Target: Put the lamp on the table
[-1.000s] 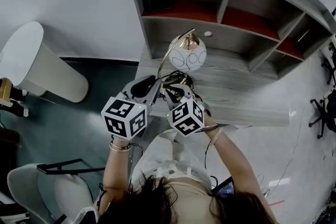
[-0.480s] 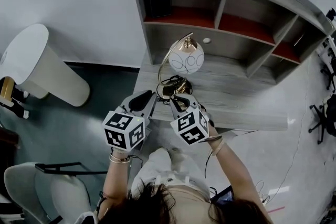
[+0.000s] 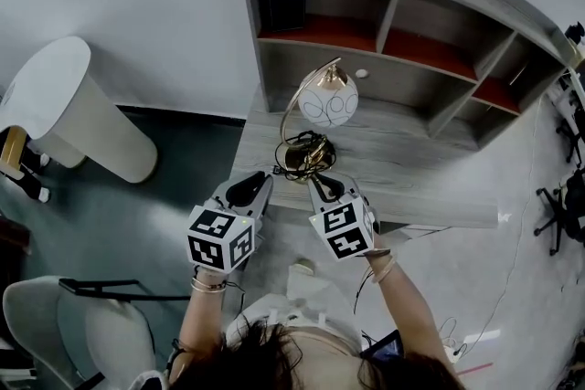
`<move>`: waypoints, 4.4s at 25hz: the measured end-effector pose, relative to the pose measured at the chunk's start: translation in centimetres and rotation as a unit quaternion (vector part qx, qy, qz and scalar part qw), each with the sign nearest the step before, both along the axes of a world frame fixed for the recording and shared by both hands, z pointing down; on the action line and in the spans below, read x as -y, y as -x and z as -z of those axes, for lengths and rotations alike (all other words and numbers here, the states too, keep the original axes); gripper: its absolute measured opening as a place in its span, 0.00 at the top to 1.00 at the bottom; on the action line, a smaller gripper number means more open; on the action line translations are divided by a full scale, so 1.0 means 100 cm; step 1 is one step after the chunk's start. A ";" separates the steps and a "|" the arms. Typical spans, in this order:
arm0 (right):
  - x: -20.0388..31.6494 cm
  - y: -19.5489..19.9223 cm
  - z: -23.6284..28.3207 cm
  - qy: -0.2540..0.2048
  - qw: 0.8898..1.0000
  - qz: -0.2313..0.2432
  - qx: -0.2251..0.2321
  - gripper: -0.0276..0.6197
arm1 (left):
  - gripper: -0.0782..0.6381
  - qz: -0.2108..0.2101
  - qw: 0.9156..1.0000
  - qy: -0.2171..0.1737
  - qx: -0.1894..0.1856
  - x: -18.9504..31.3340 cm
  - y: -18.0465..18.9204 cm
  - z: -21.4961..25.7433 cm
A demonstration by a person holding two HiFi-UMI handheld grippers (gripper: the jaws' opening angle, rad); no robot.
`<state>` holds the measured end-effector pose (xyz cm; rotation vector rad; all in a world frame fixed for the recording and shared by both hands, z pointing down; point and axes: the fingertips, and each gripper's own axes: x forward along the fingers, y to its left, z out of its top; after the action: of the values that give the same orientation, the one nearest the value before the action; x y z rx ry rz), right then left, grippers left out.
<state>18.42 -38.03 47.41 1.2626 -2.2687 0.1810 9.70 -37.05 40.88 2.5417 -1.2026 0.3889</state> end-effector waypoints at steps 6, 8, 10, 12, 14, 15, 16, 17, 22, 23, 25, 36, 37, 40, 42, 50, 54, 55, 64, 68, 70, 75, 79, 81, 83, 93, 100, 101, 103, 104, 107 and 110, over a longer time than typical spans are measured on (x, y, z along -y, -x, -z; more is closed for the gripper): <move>-0.034 -0.005 0.006 0.008 0.999 -0.026 0.022 0.89 | 0.81 -0.011 1.000 -0.006 -0.010 -0.033 0.002 0.002; -0.048 -0.005 0.010 0.006 0.999 -0.030 0.027 0.89 | 0.81 -0.013 1.000 -0.007 -0.015 -0.047 0.003 0.003; -0.060 -0.005 0.014 0.001 0.999 -0.033 0.026 0.89 | 0.81 -0.012 1.000 -0.012 -0.017 -0.060 0.006 0.005; -0.072 -0.006 0.015 -0.004 0.999 -0.037 0.024 0.89 | 0.81 -0.011 1.000 -0.013 -0.018 -0.073 0.007 0.005; -0.086 -0.006 0.016 -0.006 0.999 -0.038 0.028 0.89 | 0.81 -0.011 1.000 -0.015 -0.017 -0.087 0.008 0.005; -0.093 -0.006 0.017 -0.007 0.999 -0.039 0.030 0.89 | 0.81 -0.011 1.000 -0.017 -0.016 -0.094 0.008 0.006; -0.100 -0.006 0.019 -0.010 0.999 -0.040 0.031 0.89 | 0.81 -0.010 1.000 -0.020 -0.016 -0.101 0.008 0.007; -0.106 -0.006 0.021 -0.012 0.999 -0.041 0.032 0.89 | 0.81 -0.010 1.000 -0.022 -0.016 -0.109 0.009 0.008; -0.136 -0.004 0.032 -0.024 0.998 -0.045 0.037 0.89 | 0.82 -0.005 0.999 -0.029 -0.012 -0.140 0.011 0.008; -0.142 -0.004 0.034 -0.025 0.998 -0.046 0.041 0.89 | 0.82 -0.004 0.999 -0.030 -0.011 -0.146 0.012 0.009; -0.154 -0.006 0.038 -0.028 0.997 -0.052 0.050 0.90 | 0.82 0.000 1.000 -0.031 -0.005 -0.157 0.013 0.009; -0.211 -0.005 0.059 -0.059 0.996 -0.035 0.064 0.90 | 0.84 0.019 0.999 -0.043 0.012 -0.207 0.020 0.017; -0.213 -0.007 0.061 -0.062 0.995 -0.035 0.064 0.90 | 0.84 0.022 0.999 -0.044 0.010 -0.209 0.020 0.020; -0.216 -0.012 0.067 -0.068 0.994 -0.035 0.078 0.90 | 0.85 0.031 0.998 -0.050 0.004 -0.212 0.015 0.027; -0.216 -0.016 0.070 -0.070 0.993 -0.033 0.087 0.90 | 0.85 0.036 0.998 -0.051 0.000 -0.214 0.009 0.031; -0.219 -0.039 0.081 -0.075 0.994 -0.006 0.085 0.90 | 0.86 0.053 0.997 -0.056 -0.008 -0.216 -0.029 0.047; -0.221 -0.052 0.081 -0.073 0.994 0.002 0.084 0.91 | 0.86 0.054 0.997 -0.058 -0.007 -0.221 -0.049 0.050; -0.221 -0.055 0.081 -0.073 0.994 0.003 0.085 0.91 | 0.86 0.054 0.997 -0.057 -0.006 -0.222 -0.053 0.050; -0.232 -0.076 0.082 -0.074 0.993 0.019 0.089 0.91 | 0.86 0.058 0.997 -0.052 0.008 -0.234 -0.085 0.048; -0.235 -0.085 0.083 -0.075 0.993 0.025 0.087 0.91 | 0.86 0.068 0.996 -0.049 0.008 -0.237 -0.094 0.048; -0.237 -0.090 0.083 -0.075 0.993 0.030 0.085 0.91 | 0.86 0.073 0.996 -0.048 0.004 -0.239 -0.098 0.048; -0.237 -0.100 0.082 -0.077 0.993 0.041 0.079 0.91 | 0.86 0.085 0.995 -0.047 0.004 -0.240 -0.109 0.045; -0.236 -0.107 0.078 -0.075 0.993 0.049 0.078 0.92 | 0.86 0.092 0.995 -0.042 0.006 -0.242 -0.119 0.039; -0.236 -0.107 0.078 -0.071 0.993 0.053 0.082 0.92 | 0.86 0.094 0.995 -0.037 0.010 -0.241 -0.122 0.036; -0.237 -0.109 0.076 -0.068 0.993 0.056 0.083 0.92 | 0.86 0.096 0.995 -0.035 0.015 -0.241 -0.126 0.034; -0.236 -0.131 0.070 -0.067 0.993 0.056 0.080 0.92 | 0.86 0.095 0.994 -0.035 0.034 -0.239 -0.148 0.028; -0.232 -0.134 0.067 -0.065 0.992 0.061 0.084 0.92 | 0.86 0.102 0.993 -0.028 0.046 -0.241 -0.152 0.021; -0.232 -0.133 0.066 -0.065 0.992 0.063 0.084 0.92 | 0.86 0.106 0.993 -0.028 0.044 -0.241 -0.150 0.021; -0.234 -0.131 0.065 -0.064 0.992 0.069 0.086 0.92 | 0.86 0.108 0.993 -0.029 0.035 -0.242 -0.149 0.023; -0.235 -0.130 0.064 -0.063 0.992 0.072 0.088 0.92 | 0.86 0.107 0.993 -0.029 0.031 -0.243 -0.150 0.024; -0.237 -0.126 0.060 -0.059 0.990 0.081 0.094 0.92 | 0.86 0.103 0.994 -0.030 0.029 -0.247 -0.155 0.022; -0.238 -0.123 0.058 -0.060 0.990 0.086 0.094 0.92 | 0.86 0.096 0.994 -0.030 0.045 -0.253 -0.157 0.017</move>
<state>30.76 -14.20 41.65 1.1429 -2.5708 0.1061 25.40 -11.74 39.14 2.4519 -1.4978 0.4315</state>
